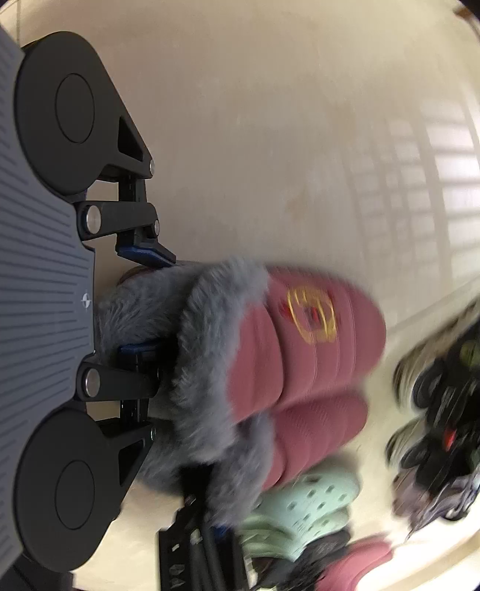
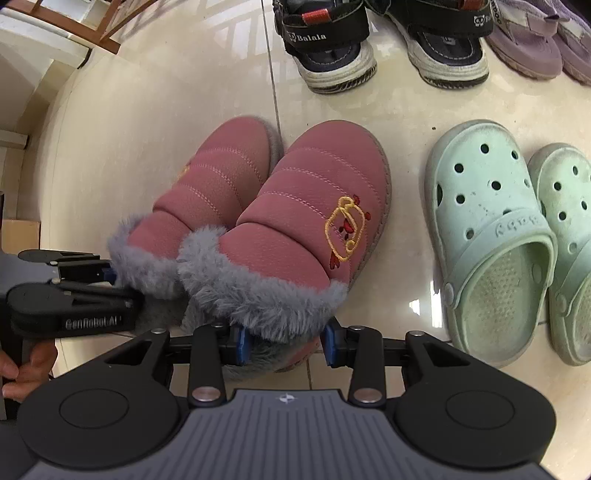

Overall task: Organize scattered shoes
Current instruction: 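Lower the pink slippers onto the floor beside the mint green clogs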

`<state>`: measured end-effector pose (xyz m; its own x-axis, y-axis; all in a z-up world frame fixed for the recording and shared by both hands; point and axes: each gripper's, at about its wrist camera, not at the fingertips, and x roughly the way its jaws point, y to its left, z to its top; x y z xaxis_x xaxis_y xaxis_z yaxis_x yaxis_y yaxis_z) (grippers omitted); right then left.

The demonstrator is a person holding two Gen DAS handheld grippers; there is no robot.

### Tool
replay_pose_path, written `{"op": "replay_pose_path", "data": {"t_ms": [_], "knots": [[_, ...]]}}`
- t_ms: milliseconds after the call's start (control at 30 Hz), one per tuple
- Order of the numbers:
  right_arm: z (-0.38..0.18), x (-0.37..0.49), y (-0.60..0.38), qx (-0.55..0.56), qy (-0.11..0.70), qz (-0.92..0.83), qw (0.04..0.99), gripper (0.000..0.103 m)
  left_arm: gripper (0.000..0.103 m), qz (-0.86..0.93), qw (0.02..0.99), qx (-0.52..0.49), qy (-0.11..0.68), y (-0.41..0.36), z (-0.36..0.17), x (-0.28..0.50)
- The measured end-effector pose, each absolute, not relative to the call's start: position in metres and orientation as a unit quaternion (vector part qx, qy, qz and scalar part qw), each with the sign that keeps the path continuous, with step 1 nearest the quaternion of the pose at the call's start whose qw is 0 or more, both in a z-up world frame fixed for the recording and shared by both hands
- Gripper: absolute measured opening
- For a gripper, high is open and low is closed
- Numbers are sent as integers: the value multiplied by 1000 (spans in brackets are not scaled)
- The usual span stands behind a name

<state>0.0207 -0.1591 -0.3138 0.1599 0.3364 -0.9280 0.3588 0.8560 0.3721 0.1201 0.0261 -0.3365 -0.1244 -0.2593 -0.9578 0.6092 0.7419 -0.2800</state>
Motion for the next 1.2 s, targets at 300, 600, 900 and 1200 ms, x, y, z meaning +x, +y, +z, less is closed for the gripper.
{"op": "replay_pose_path", "data": {"t_ms": [300,600,900,1200], "knots": [[-310,21,-153,242,653,5,718,41,41,-322,654,108,677,25,-341,122],[-301,21,-172,202,647,-10,735,35,41,-331,649,104,677,21,-340,124],[-297,22,-174,190,646,-4,739,33,42,-357,630,114,681,6,-342,113],[-292,18,-178,167,645,-4,746,33,42,-366,621,128,681,-8,-342,104]]}}
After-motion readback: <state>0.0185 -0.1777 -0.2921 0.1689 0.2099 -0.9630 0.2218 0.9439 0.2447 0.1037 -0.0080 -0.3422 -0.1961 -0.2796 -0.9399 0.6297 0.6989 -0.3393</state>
